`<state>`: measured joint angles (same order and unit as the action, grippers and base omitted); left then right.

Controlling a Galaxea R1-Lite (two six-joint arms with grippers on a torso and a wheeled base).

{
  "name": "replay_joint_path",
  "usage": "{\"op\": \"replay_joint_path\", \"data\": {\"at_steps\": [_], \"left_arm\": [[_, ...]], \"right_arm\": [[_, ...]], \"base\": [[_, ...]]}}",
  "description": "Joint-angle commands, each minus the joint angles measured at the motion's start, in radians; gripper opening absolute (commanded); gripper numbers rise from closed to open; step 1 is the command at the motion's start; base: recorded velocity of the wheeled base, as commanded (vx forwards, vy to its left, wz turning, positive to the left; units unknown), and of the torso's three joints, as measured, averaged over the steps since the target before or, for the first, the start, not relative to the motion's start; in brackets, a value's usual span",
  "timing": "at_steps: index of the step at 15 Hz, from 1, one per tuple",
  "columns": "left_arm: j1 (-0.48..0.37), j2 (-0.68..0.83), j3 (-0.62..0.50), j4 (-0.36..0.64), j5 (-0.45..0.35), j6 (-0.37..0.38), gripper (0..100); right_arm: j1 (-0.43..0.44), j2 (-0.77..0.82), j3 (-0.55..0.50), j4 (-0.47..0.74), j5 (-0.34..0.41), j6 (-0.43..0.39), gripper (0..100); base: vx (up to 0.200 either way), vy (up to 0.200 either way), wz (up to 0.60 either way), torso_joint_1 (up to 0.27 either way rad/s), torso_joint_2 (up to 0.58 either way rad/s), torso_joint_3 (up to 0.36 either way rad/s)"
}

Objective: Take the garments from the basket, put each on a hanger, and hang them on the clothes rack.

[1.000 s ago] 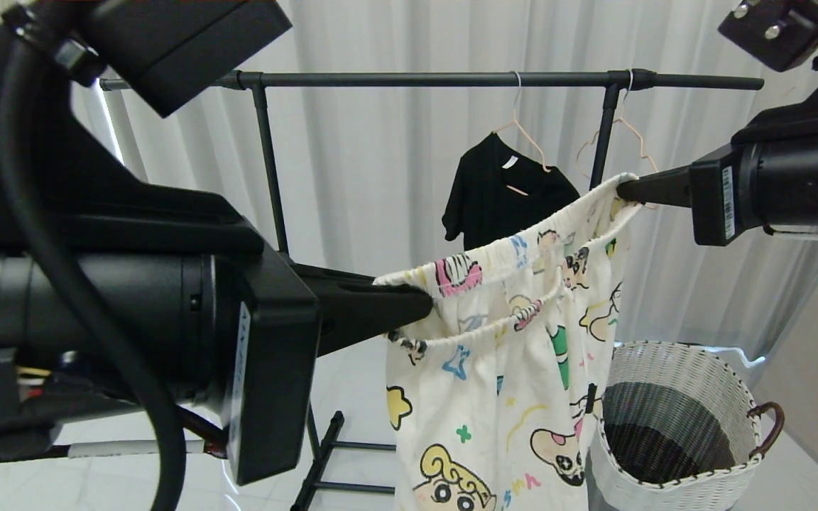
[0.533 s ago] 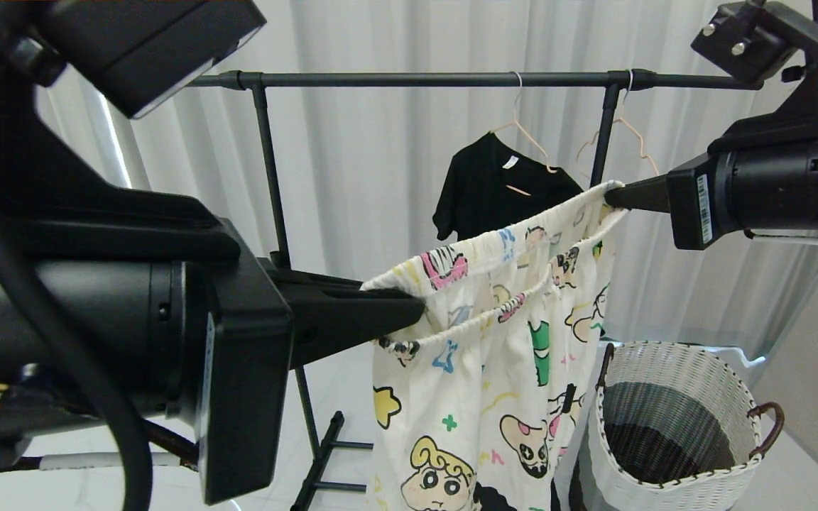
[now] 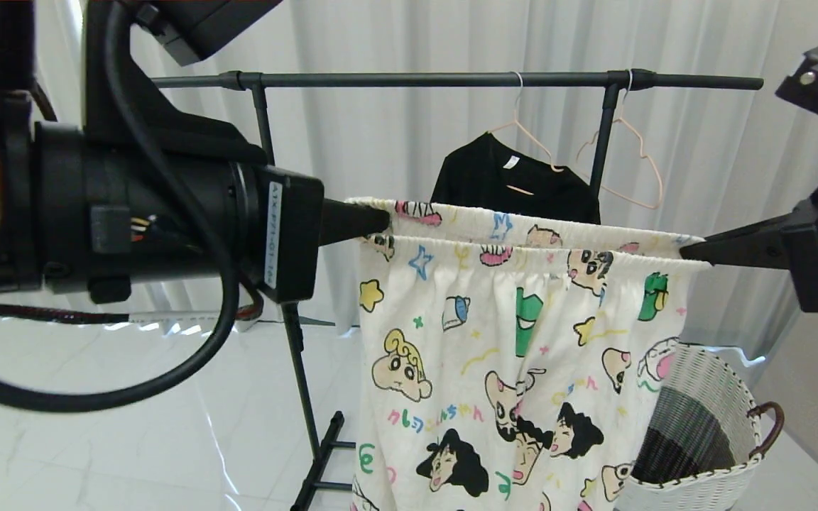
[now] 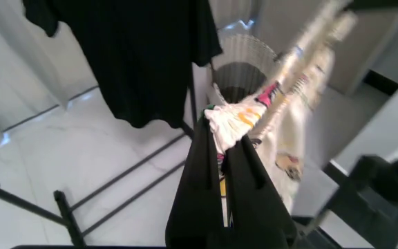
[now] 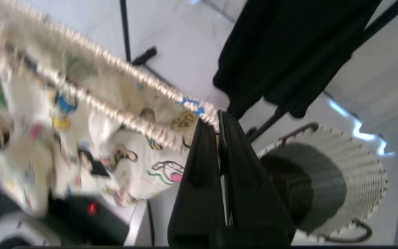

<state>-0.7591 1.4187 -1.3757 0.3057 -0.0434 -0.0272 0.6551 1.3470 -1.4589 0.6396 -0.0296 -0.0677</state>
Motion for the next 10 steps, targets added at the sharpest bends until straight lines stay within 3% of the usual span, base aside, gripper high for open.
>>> {"op": "replay_joint_path", "data": {"at_steps": [1, 10], "left_arm": [[0.029, 0.051, -0.026, 0.001, 0.000, 0.000, 0], [0.027, 0.034, -0.003, 0.001, 0.000, 0.000, 0]], "right_arm": [[-0.002, -0.051, -0.006, 0.037, 0.005, -0.004, 0], [-0.002, -0.046, -0.008, 0.035, 0.002, -0.004, 0]], "base": [[0.000, 0.000, 0.00, 0.000, 0.00, 0.000], [0.000, 0.000, 0.00, 0.000, 0.00, 0.000]]}}
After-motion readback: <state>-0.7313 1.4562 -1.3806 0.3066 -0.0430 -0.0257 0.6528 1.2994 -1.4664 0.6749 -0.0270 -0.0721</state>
